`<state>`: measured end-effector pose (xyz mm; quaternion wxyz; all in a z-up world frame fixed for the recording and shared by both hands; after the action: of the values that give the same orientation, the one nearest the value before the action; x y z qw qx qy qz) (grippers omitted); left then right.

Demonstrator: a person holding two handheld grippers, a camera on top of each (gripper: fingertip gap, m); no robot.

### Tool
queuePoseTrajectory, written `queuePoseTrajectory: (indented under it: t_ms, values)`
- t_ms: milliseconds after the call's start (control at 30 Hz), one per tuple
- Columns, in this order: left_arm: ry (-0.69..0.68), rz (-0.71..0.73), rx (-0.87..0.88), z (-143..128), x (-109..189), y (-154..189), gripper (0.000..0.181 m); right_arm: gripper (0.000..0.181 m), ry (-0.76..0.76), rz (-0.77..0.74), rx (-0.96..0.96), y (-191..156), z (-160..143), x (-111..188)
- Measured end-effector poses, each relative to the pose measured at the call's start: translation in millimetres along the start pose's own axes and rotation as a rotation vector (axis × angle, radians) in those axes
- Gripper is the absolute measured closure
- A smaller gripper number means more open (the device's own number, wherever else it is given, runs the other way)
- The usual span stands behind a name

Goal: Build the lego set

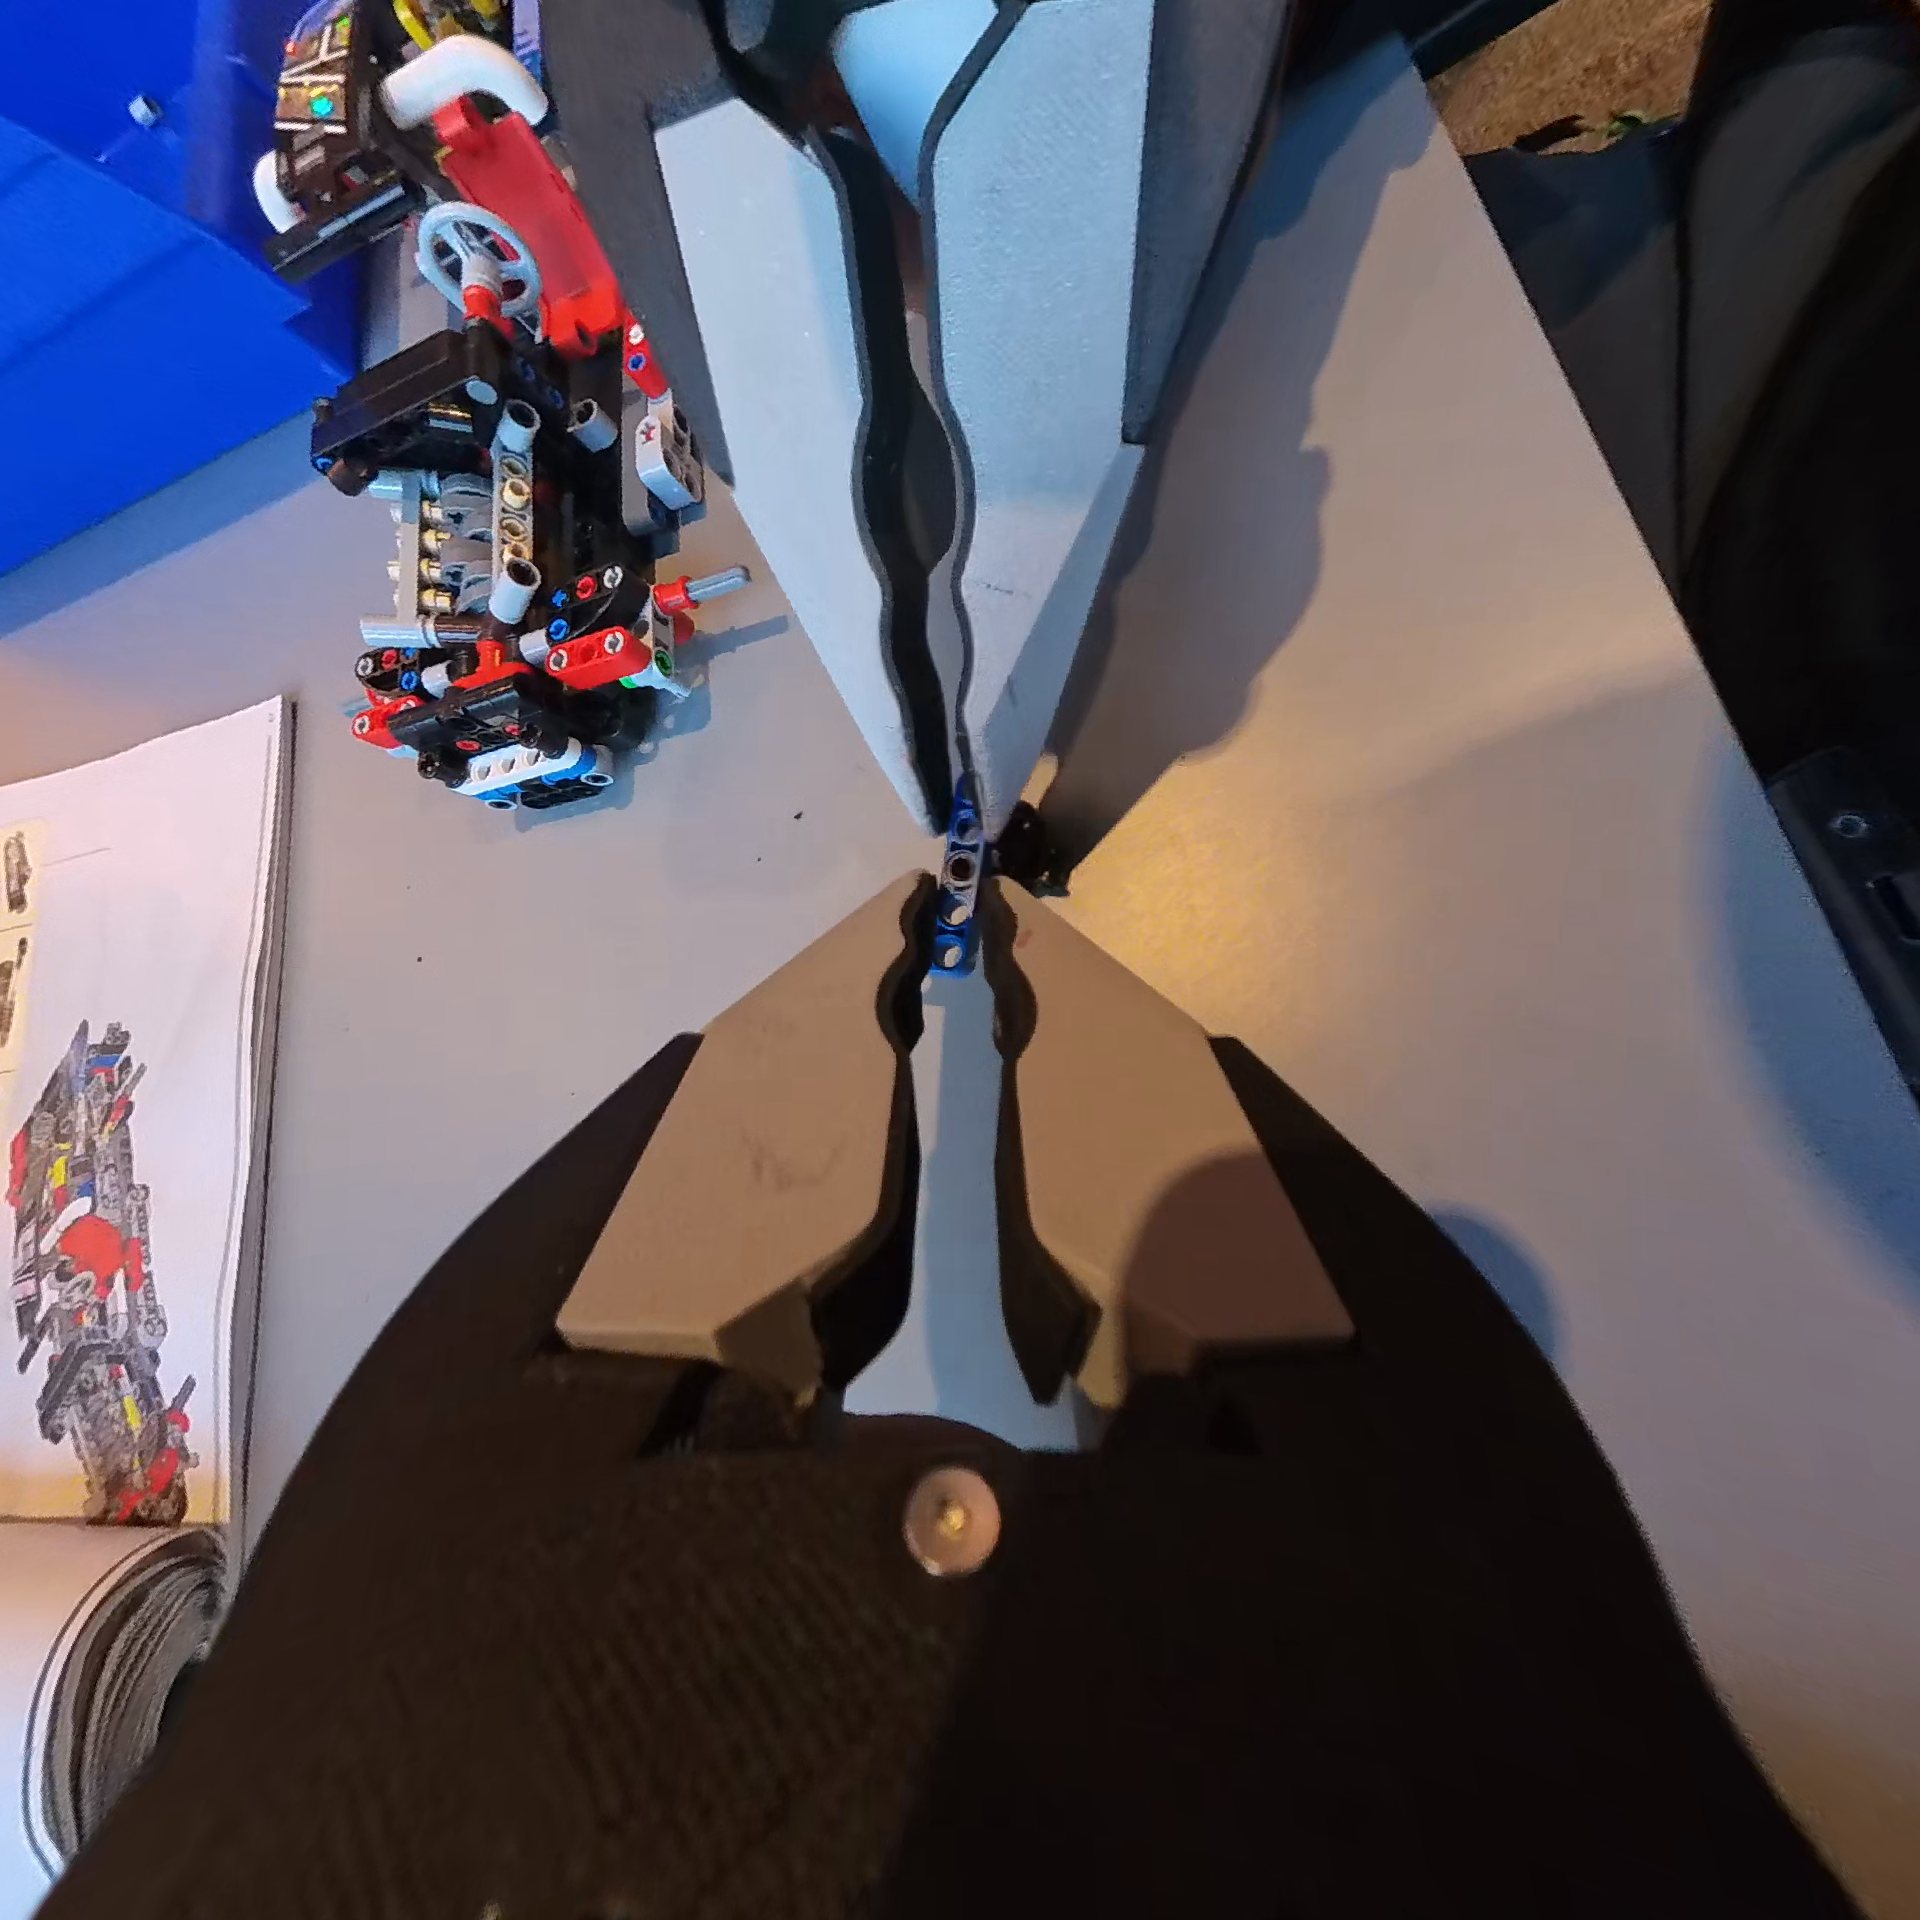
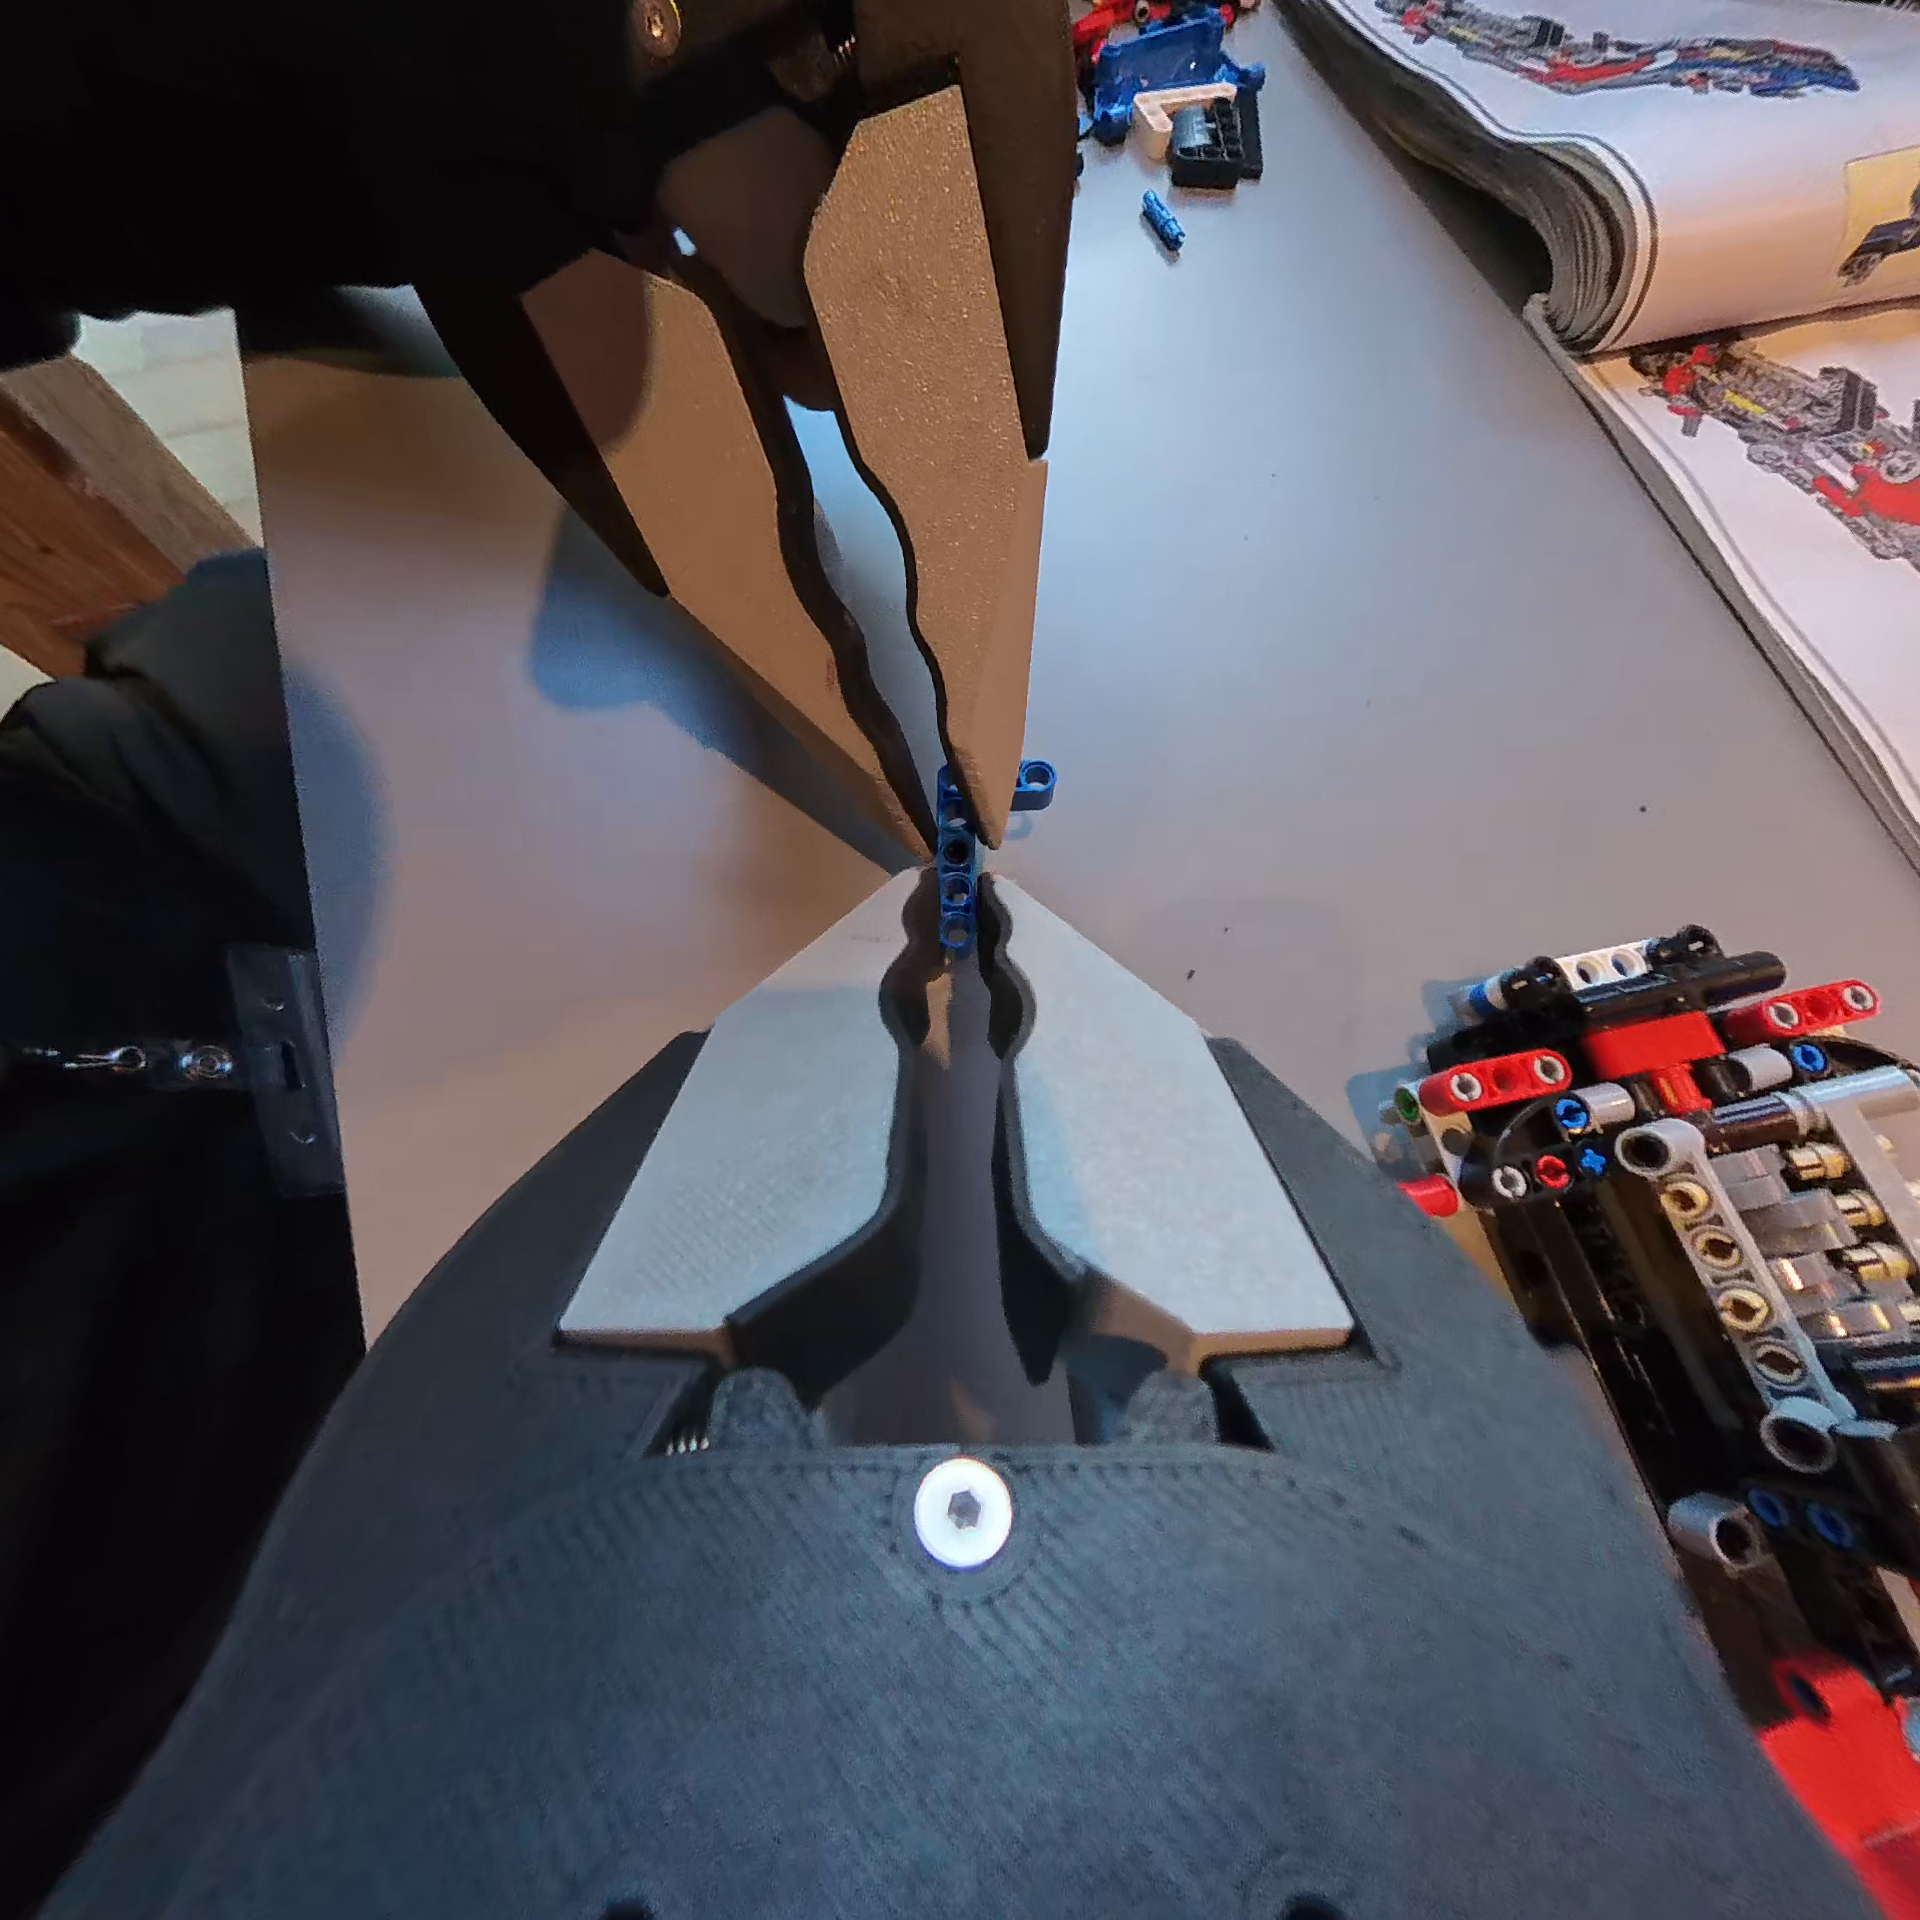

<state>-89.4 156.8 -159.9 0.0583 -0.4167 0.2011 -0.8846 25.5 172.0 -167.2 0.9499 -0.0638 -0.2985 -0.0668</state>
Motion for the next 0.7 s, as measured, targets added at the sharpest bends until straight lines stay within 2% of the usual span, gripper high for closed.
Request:
queuePoseTrajectory:
  t_ms: [167,367,500,700]
  values:
    - [0.015,-0.008,-0.009,-0.2,-0.2,-0.7,0.176,0.177,-0.002,-0.001,-0.035,1.3,-1.5,2.6]
    - [0.04,-0.003,-0.001,-2.4,4.7,-1.2,0.176,0.158,-0.018,0.014,-0.087,1.2,-12.1,12.2]
    - [0.076,-0.015,-0.005,-0.3,4.4,0.9,0.176,0.157,-0.121,-0.028,-0.011,0.1,-13.6,-2.3]
    - [0.073,-0.005,-0.002,-2.1,2.6,1.8,0.176,0.168,-0.129,-0.047,0.03,0.8,-10.7,-8.2]
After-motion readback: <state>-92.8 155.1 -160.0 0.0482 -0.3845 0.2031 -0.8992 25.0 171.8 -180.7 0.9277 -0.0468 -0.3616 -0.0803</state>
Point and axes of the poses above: each gripper's, where its closed fingertips meet, x back along the fingers, z out of its top, y = z × x across the jaws, the point moved 8 cm from there along x, back along the fingers, and after that the axes turned 8 degrees about -x, right-handed, at the moved point
